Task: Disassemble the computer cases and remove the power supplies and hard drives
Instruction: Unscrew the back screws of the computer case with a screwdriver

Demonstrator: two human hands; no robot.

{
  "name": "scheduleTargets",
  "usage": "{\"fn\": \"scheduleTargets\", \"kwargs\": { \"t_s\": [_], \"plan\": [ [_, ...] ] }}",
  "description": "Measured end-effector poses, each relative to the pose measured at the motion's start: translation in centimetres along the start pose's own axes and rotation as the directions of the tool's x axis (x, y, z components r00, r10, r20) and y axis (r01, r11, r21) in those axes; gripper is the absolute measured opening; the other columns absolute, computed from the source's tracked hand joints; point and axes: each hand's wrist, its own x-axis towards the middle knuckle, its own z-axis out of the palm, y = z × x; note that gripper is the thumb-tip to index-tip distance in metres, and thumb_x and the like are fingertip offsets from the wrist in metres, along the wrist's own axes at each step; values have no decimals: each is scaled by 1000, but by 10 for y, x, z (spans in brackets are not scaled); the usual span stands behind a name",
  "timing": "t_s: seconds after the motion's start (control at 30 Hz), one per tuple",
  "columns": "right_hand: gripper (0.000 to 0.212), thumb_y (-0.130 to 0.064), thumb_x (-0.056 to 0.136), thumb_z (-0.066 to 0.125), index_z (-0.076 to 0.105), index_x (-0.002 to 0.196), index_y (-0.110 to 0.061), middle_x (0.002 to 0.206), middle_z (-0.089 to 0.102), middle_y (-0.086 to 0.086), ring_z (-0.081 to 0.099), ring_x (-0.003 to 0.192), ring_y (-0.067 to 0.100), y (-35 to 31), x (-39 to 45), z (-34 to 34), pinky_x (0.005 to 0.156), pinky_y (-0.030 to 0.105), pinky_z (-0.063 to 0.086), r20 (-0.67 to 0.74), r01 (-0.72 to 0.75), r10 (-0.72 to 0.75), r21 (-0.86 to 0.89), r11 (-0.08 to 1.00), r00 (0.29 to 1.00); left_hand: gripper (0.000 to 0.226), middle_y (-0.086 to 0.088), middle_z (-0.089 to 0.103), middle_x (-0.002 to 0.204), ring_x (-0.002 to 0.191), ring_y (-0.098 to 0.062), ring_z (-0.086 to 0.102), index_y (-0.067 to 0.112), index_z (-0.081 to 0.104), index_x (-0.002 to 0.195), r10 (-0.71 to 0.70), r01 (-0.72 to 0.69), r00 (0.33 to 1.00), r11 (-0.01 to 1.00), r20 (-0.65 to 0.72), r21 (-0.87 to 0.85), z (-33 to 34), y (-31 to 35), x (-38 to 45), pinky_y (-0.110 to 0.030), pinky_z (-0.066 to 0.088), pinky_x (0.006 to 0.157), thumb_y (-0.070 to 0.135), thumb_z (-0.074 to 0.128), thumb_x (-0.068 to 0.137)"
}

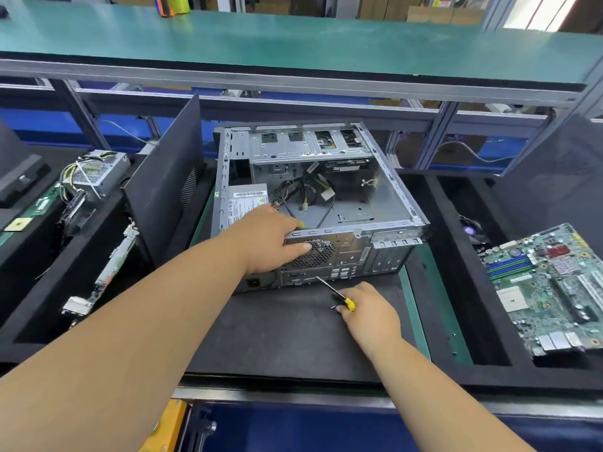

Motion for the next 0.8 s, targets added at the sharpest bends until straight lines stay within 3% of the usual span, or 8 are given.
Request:
{"fn": "scheduleTargets", "kwargs": {
  "t_s": [0.13, 0.23, 0.43, 0.6, 0.8],
  "plan": [
    [17, -33, 93, 61, 70, 108, -36, 103, 51, -12, 59, 91, 16, 5, 2, 2, 63, 26, 36, 7, 88, -88, 12, 996, 996, 52, 1, 61, 114, 116, -21, 43, 30, 50, 141, -29, 29, 1000, 999, -2, -22, -2, 5, -3, -35, 39, 97, 54, 49, 95],
    [16, -33, 94, 60, 69, 107, -33, 107, 54, -11, 60, 96, 16, 11, 4, 1, 64, 25, 38, 24, 181, -180, -25, 983, 983, 49, 7, 58, 125, 122, -15, 43, 32, 51, 139, -75, 69, 996, 988, -37, -138, -3, 12, -6, -32, 38, 101, 50, 55, 94],
    [14, -30, 96, 57, 67, 104, -29, 106, 55, -9, 60, 92, 17, 28, 5, -11, 62, 27, 37, -3, 245, -245, 22, 969, 969, 35, 15, 59, 120, 118, -5, 45, 27, 59, 129, -95, -29, 899, 961, -427, -274, 2, 48, -11, -22, 32, 100, 28, 63, 93],
    [13, -26, 95, 58, 66, 104, -31, 99, 54, -11, 57, 85, 15, 76, 0, -45, 61, 28, 34, -59, 218, -214, 60, 974, 975, 28, 16, 61, 115, 115, -8, 48, 26, 62, 122, -43, -90, 867, 966, -497, -242, 11, 94, 2, -17, 36, 94, 23, 62, 94],
    [11, -32, 98, 55, 64, 104, -34, 102, 54, -13, 55, 82, 16, 155, -8, -90, 66, 33, 44, -124, 26, -15, 89, 996, 992, 26, 14, 62, 108, 105, -11, 52, 23, 65, 119, 69, -186, 873, 962, -484, -200, 30, 158, 31, -25, 39, 93, 21, 63, 93]
  ]
}}
